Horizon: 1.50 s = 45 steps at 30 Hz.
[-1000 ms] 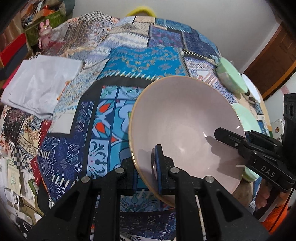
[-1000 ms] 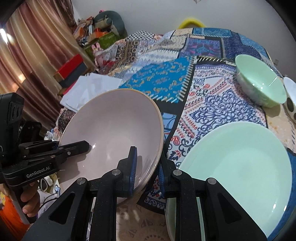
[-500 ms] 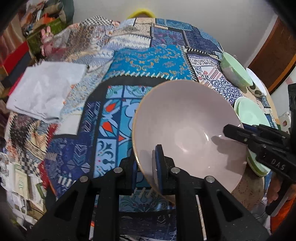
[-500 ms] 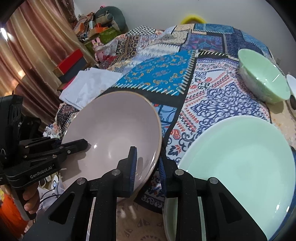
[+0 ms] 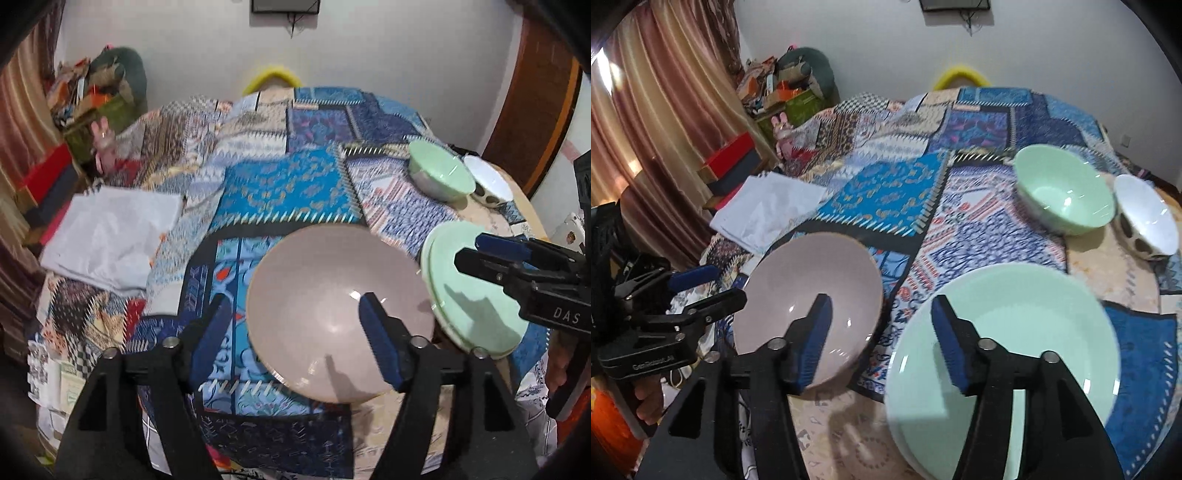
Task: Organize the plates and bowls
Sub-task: 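Move both tools to the mint green bowl rim and close on it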
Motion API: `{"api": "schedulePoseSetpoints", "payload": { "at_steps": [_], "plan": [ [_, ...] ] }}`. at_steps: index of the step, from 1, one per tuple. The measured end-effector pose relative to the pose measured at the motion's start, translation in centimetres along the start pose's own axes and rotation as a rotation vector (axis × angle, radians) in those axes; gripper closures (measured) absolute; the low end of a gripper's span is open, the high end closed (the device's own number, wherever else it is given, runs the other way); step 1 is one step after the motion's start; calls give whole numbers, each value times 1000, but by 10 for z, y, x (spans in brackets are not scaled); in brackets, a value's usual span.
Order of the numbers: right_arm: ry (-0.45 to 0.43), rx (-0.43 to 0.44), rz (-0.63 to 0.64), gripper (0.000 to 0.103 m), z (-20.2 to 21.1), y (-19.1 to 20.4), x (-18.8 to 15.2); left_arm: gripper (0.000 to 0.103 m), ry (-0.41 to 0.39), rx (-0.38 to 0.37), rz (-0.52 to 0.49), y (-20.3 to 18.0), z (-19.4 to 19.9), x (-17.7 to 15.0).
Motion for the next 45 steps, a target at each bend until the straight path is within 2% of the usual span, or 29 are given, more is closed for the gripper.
{"api": "schedulePoseSetpoints", "payload": {
  "at_steps": [2, 6, 14, 16, 23, 30, 37, 45],
  "plan": [
    [-26, -12, -8, 38, 10, -7, 6, 20, -30, -2, -16, -10, 7, 12],
    [-65, -44, -15, 38, 26, -24, 16, 14, -71, -12, -42, -27, 15, 31],
    [-125, -124, -48, 37, 51, -72, 35, 13, -86, -91, -24, -59, 7, 69],
    [-128, -150, -55, 34, 52, -88, 38, 13, -89, -109, -17, -66, 4, 77],
    [-114, -244, -100, 34, 41, -139, 46, 11, -93, -120, -19, -85, -20, 106],
    [-102, -252, -182, 35, 22, -174, 59, 11, -62, -138, -5, -95, -56, 129],
    [-31, -220, -276, 60, -15, -205, 63, 12, -47, -127, -31, -105, -90, 146],
    [11, -219, -316, 71, -42, -221, 63, 12, -4, -161, -31, -116, -129, 159]
  ]
}}
Point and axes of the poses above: each gripper's, at about its wrist camera, not at the fingertips, and z roughly against the way its jaws point, y to its left, x to its top, the point moved 9 cm from there along -z, roughly the way its jaws point, and after that the axes turned 3 degrees about -z, right-handed, at the moved point
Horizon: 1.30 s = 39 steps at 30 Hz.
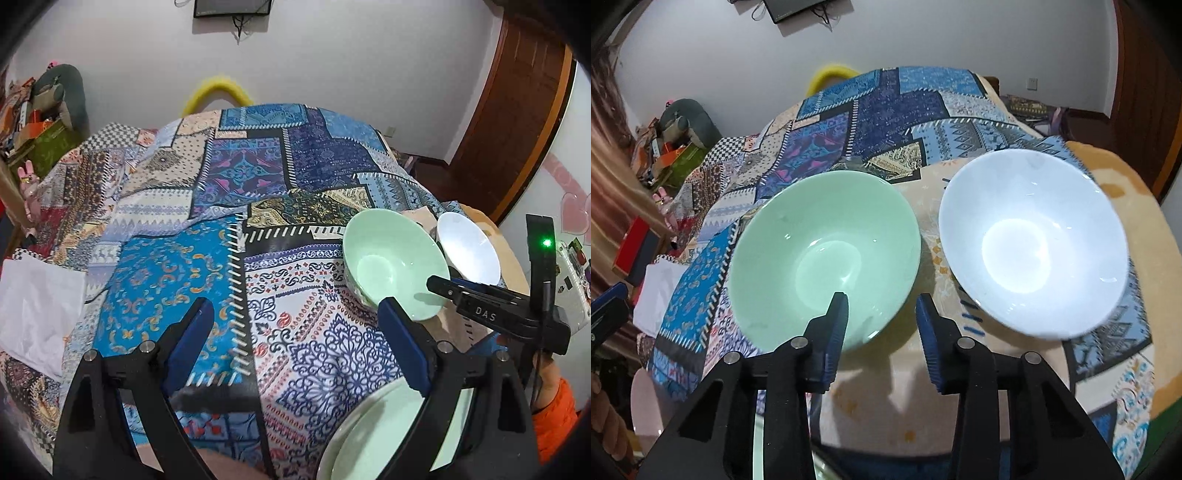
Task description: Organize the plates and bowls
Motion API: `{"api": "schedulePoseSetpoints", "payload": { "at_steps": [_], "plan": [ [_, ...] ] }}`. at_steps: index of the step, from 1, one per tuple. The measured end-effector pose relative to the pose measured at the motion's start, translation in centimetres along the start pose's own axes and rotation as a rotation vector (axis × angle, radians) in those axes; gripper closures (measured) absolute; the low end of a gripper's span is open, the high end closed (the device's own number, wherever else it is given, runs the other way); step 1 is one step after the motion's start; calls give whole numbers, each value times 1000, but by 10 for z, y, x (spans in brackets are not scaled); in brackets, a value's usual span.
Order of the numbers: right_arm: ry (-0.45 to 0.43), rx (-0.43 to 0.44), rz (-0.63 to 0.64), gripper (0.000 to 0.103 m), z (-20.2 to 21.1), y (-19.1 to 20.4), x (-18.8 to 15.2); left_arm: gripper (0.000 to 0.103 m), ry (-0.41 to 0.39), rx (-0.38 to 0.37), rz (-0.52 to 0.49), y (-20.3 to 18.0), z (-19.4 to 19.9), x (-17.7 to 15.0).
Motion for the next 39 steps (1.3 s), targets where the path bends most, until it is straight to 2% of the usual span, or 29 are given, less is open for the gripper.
{"api": "schedulePoseSetpoints", "payload": {
  "at_steps": [2, 5, 7, 8, 13, 16, 22, 28, 31, 39],
  "plan": [
    [7, -8, -13, 73, -4, -4, 1, 14, 15, -12, 5, -2, -10, 2],
    [29, 22, -45, 77, -11, -7, 1, 20, 45, -9, -1, -6, -27, 3],
    [47, 49, -58, 86, -15, -6, 2, 23, 61, -13, -6, -8, -36, 3],
    [50, 57, -60, 86, -15, -6, 2, 25, 69, -14, -10, -10, -40, 3],
    [41, 51, -2, 86, -11, 0, 0, 28, 87, -23, -23, -19, -52, 2],
    [39, 66, 47, 86, -10, 6, -3, 33, 100, -30, -36, -26, -59, 1],
    [40, 105, 139, 86, -3, 26, -13, 55, 167, -31, -43, -33, -78, -6],
    [65, 125, 110, 86, -10, 24, -14, 77, 236, -32, -31, -34, -93, -21],
    [68, 131, 93, 85, -12, 22, -14, 87, 259, -58, -30, -40, -101, -23],
    [48, 126, 88, 85, -7, 25, -14, 90, 262, -32, -32, -41, -109, -22]
  ]
}}
Point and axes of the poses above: each gripper's, at about its wrist camera, not at the fingertips, and z roughly against the way its jaws point, y to its left, x to its top, the point moved 9 cm from there along -z, roughly the way its jaws point, and after that the axes turned 3 degrees about -z, right-handed, at the moved point
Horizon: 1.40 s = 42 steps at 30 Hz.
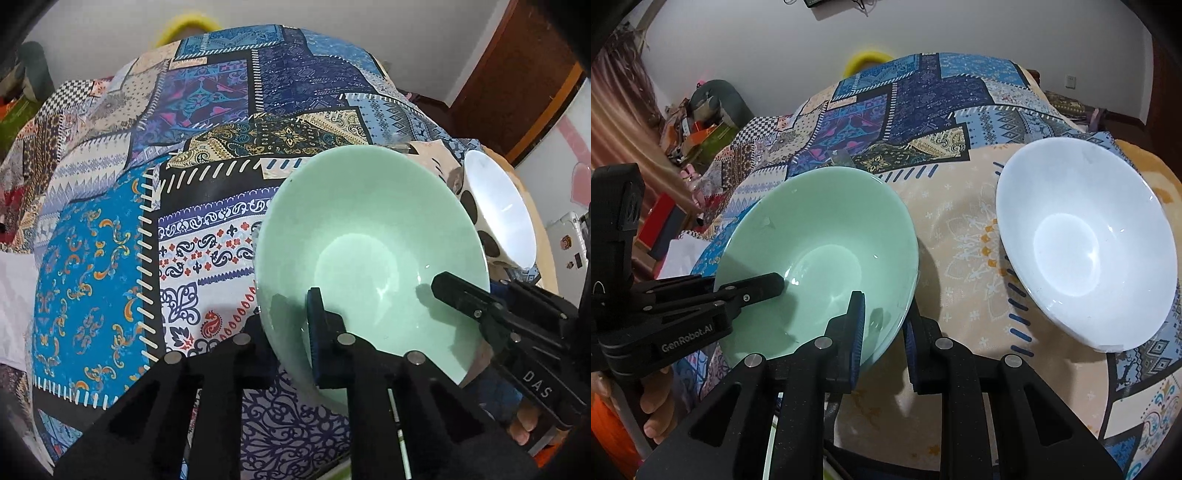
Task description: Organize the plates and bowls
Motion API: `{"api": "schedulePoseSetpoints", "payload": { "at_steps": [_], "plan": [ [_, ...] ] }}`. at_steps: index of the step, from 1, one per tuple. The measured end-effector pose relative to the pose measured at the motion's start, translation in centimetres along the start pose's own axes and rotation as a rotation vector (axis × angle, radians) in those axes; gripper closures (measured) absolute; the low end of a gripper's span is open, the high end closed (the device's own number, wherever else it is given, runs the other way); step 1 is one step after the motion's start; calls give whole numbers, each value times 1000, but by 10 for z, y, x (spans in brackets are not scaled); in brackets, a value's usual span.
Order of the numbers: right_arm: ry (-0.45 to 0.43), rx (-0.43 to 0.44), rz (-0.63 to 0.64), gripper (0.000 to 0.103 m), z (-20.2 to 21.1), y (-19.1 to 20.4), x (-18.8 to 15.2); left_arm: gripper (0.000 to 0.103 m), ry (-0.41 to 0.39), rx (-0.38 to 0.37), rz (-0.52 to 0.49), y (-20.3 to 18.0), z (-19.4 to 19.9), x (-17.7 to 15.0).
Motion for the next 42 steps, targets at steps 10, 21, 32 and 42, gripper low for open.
{"api": "schedulePoseSetpoints", "payload": {
  "at_steps": [10, 21, 32, 42],
  "plan": [
    [-26, 6, 5, 85, 18, 9, -1, 90, -23, -7, -1, -3, 24, -7],
    [-92, 6, 33, 85, 59, 28, 1, 90, -103, -16, -10, -13, 80, -19],
    [-135, 26, 71, 85, 89, 58, -7, 90, -160, -16, 7, -12, 134, -44],
    [-147, 50, 118, 85, 104, 87, -23, 89, -192, -3, 48, 3, 173, -79]
  ]
}}
Point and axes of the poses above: each gripper's, at about its wrist camera, not at the fingertips, and z roughly against the way its jaws point, y to its left, x to its top, the point moved 9 cm from there along -z, roughly the way its jaws point, and after that the axes turned 3 degrees about -z, right-handed, at the moved point
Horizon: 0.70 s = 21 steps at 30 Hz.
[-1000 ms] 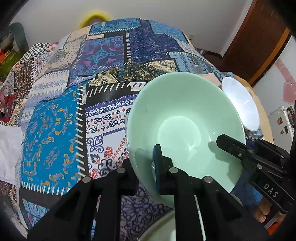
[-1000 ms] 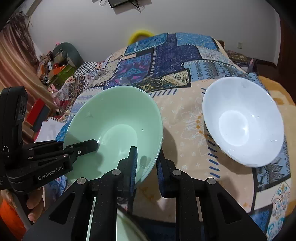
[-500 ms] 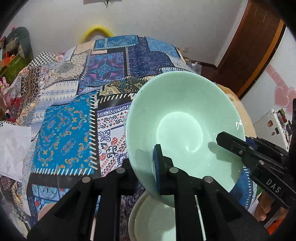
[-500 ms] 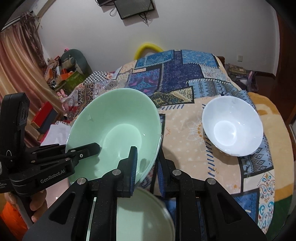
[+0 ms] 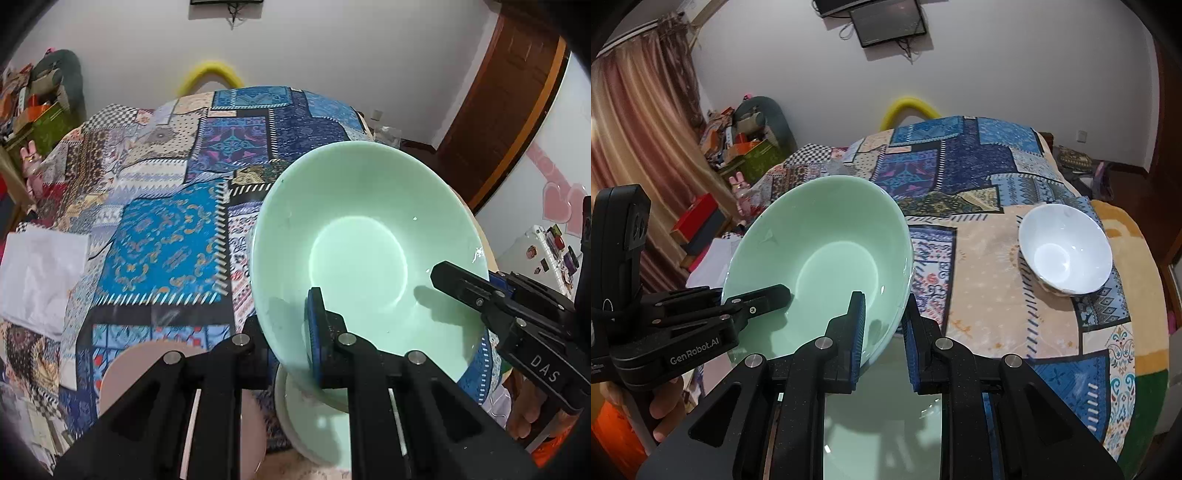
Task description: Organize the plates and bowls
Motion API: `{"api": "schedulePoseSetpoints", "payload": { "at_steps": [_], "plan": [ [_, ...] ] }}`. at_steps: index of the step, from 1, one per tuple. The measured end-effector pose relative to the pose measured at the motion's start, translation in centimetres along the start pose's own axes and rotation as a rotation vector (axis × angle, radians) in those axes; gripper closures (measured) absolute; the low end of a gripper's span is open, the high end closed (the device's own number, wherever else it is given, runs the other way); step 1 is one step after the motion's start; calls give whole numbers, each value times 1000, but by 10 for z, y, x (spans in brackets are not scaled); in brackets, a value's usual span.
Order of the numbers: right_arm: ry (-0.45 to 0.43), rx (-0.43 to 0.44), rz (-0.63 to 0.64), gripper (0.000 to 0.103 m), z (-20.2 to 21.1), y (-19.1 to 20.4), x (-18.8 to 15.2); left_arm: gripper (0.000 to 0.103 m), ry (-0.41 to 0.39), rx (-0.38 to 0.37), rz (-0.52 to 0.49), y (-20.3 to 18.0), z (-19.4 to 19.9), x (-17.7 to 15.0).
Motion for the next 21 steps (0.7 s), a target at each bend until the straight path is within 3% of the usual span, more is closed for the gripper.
{"api": "schedulePoseSetpoints", "payload": {
  "at_steps": [21],
  "plan": [
    [48, 113, 60, 85, -14, 74, -37, 89, -10, 83, 89, 66, 52, -59]
  ]
}}
Point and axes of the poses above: each gripper's, at about its wrist camera, not at the fingertips, and z roughly against the way its jaws point, y to its left, x to its top, the point moved 9 cm from there along -z, roughly the way its jaws point, and after that the axes turned 3 degrees about -z, right-handed, at the moved point
